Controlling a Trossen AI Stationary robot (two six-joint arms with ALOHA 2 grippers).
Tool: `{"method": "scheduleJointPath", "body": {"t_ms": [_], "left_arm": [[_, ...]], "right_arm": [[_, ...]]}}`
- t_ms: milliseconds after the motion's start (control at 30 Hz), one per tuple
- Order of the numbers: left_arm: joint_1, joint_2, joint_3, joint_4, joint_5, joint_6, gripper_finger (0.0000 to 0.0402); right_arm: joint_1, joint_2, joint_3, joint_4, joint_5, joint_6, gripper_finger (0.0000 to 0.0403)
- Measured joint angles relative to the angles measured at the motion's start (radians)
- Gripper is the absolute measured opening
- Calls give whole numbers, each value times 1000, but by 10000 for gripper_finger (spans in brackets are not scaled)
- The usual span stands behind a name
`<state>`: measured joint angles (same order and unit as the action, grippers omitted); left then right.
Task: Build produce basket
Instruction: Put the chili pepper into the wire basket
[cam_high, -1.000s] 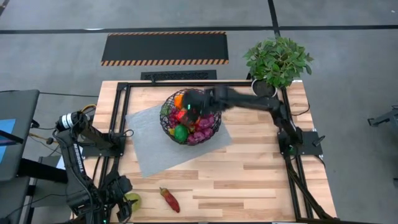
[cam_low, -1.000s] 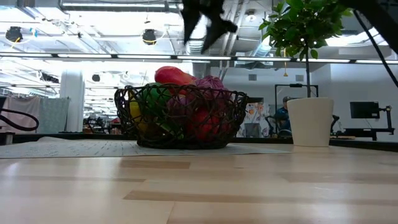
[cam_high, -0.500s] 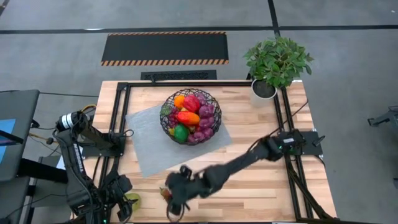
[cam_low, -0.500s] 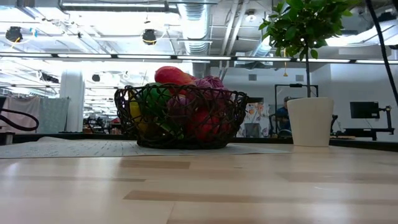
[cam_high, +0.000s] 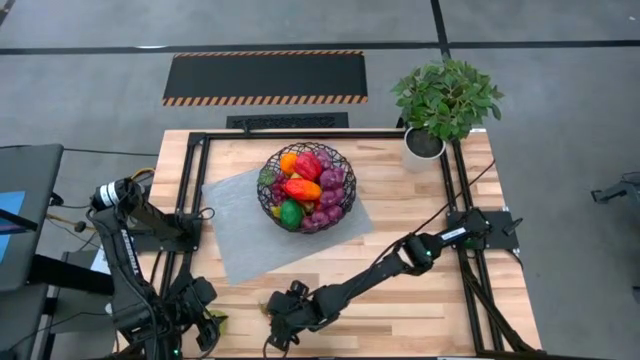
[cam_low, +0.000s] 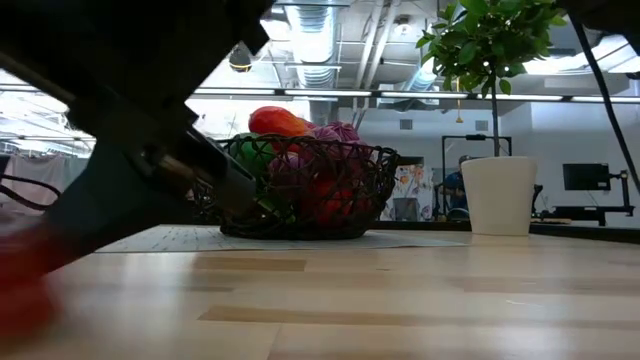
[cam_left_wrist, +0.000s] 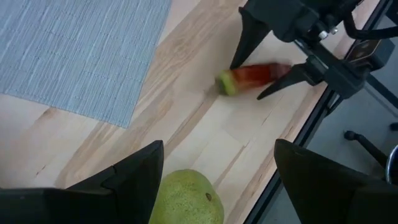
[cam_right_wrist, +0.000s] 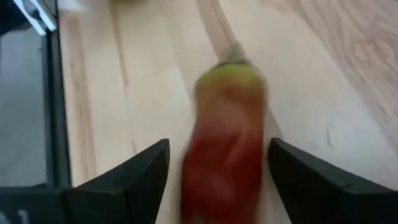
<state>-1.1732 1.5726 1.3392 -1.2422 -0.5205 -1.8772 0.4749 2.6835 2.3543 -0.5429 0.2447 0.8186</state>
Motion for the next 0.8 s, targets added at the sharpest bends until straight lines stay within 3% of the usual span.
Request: {"method": "scheduleJointPath", "body": {"t_ms": [133,233,500,600,800], "left_arm": [[0,0,0,1,1,-4,290],[0,0,0,1,7,-5,290],[0,0,0,-1,6,15,290],[0,0,0,-1,6,17,290],[-5,0,0,-3,-2,30,290]], "right_arm": [[0,-2,2,-77,26,29,286],[-1,-32,-1,-169,34,49,258],[-34,-115,-5,-307,34,43,86],[-54,-188,-5,-307,48,-21,85],[-130,-361,-3,-382,172,-64,86]]}}
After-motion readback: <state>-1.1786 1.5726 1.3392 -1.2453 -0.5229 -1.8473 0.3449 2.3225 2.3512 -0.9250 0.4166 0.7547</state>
